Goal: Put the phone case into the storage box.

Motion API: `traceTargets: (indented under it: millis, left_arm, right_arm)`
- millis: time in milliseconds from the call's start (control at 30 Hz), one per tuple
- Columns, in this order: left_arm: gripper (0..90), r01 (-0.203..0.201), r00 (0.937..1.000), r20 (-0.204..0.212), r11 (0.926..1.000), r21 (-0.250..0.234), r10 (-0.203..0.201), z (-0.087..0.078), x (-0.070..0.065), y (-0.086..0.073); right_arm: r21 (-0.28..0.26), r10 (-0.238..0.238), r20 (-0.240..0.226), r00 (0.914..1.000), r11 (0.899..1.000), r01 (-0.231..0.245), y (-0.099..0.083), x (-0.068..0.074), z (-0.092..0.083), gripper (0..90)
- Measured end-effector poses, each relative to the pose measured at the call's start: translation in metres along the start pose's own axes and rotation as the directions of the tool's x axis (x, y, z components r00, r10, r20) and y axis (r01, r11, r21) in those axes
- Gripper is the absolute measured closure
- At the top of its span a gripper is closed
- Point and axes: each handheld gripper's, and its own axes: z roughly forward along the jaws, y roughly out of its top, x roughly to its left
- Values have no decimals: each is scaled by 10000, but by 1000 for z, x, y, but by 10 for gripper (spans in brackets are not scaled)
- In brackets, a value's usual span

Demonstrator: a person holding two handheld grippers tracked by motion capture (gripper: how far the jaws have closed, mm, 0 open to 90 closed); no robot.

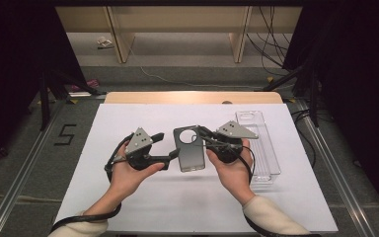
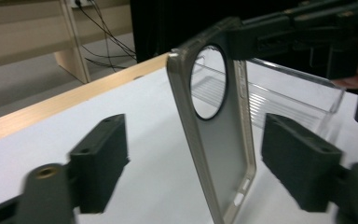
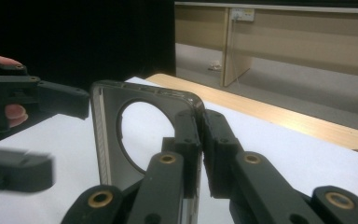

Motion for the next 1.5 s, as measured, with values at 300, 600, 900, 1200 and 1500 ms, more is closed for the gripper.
traceTargets:
  millis: [300,600,900,1200,1500]
  left_arm:
    - [58,-217,9990,388,9997,-58,219,-12,4,-7]
    - [0,-281,9980,558,9994,-202,292,-25,12,-13]
    - [0,-417,9981,438,9989,-222,426,-37,18,-22]
    - [0,-460,9984,313,9988,-161,465,-45,20,-29]
    - [0,-433,9989,174,9990,-82,434,-50,24,-35]
  right_arm:
    - [-38,55,129,9999,10000,-55,2,-3,-2,854]
    - [-50,191,237,9995,9998,-190,3,-9,-4,855]
    - [-222,398,434,9983,9990,-388,8,-17,-9,854]
    - [-362,533,586,9969,9980,-512,12,-25,-13,854]
    - [-492,648,745,9951,9969,-612,16,-32,-18,854]
